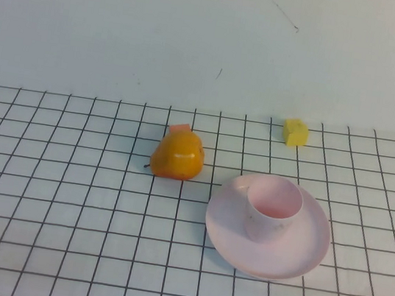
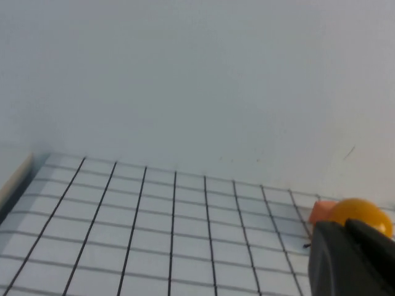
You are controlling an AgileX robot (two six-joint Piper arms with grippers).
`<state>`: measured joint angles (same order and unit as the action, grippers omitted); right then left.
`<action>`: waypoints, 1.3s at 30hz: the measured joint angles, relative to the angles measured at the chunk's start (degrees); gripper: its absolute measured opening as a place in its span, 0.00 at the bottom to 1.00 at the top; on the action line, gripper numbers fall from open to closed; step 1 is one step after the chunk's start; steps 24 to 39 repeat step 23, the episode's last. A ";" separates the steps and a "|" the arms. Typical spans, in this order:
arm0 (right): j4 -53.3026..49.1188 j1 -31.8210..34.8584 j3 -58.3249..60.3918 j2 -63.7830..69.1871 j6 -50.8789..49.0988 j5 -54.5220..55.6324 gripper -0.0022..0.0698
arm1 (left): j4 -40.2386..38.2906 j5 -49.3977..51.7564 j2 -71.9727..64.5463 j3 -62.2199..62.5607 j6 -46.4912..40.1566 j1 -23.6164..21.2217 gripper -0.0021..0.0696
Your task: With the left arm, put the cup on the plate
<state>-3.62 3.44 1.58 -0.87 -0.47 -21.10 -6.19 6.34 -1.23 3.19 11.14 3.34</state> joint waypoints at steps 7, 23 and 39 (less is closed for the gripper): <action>0.00 0.00 0.00 0.00 0.00 0.00 0.03 | 1.61 7.96 1.72 -4.46 -0.80 -0.58 0.03; 0.00 0.00 0.00 0.00 0.00 0.00 0.03 | 3.32 13.47 1.72 -4.40 -1.73 -0.58 0.03; 0.00 0.00 0.00 0.00 0.00 0.00 0.03 | 3.32 13.47 1.72 -4.40 -1.73 -0.58 0.03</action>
